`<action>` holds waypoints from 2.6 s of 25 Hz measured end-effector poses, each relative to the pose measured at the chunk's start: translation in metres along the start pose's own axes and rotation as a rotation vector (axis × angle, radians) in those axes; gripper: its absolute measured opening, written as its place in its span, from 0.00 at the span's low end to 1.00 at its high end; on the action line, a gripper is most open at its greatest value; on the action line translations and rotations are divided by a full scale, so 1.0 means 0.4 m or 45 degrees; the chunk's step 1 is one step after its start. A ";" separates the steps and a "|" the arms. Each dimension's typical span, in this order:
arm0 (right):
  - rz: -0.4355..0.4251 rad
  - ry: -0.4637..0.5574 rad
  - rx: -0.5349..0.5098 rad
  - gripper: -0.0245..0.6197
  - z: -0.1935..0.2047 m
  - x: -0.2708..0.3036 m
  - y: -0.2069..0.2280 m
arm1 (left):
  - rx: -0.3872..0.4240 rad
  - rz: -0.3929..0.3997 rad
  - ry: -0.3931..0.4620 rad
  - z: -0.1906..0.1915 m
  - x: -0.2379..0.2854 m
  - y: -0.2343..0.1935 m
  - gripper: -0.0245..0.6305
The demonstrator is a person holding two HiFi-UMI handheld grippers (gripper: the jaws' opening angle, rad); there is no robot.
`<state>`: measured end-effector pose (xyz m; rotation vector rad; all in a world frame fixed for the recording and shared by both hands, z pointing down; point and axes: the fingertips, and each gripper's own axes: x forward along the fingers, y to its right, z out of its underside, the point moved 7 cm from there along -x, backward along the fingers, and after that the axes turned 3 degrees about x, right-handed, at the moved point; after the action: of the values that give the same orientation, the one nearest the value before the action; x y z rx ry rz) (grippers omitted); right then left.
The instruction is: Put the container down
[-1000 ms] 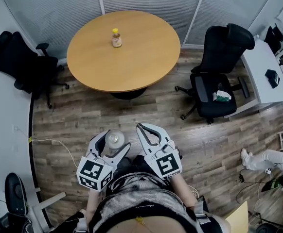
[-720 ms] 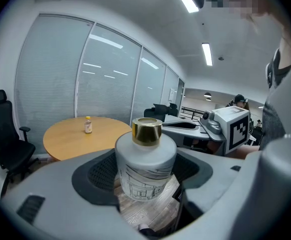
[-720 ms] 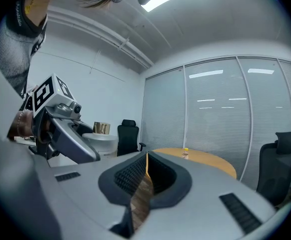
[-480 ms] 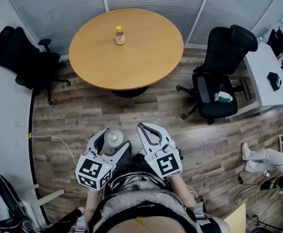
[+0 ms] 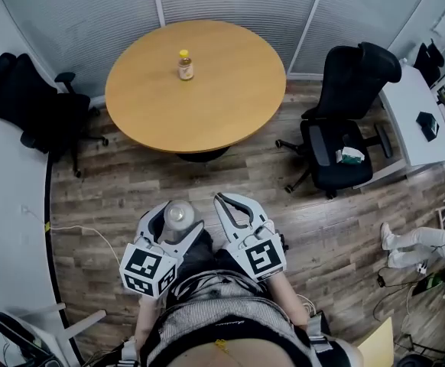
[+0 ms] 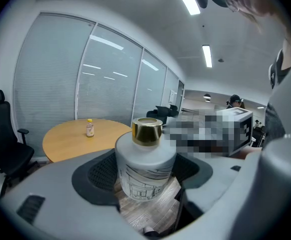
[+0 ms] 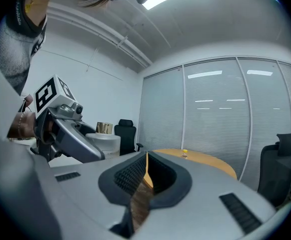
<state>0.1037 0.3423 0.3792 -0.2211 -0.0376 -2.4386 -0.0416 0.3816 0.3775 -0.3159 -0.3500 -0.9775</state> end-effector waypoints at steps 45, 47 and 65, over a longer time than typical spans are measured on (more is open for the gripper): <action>0.118 -0.045 -0.006 0.07 -0.035 0.456 0.070 | 0.022 0.128 0.000 -0.070 0.129 -0.462 0.53; 0.117 -0.045 0.002 0.07 -0.036 0.463 0.074 | 0.019 0.125 -0.005 -0.072 0.136 -0.468 0.53; 0.008 -0.041 -0.024 0.07 -0.058 0.518 0.260 | -0.023 0.052 -0.030 -0.152 0.294 -0.485 0.53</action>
<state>0.0102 0.1290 0.3880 -0.2683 -0.0280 -2.4301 -0.1368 0.1674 0.3926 -0.3499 -0.3550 -0.9375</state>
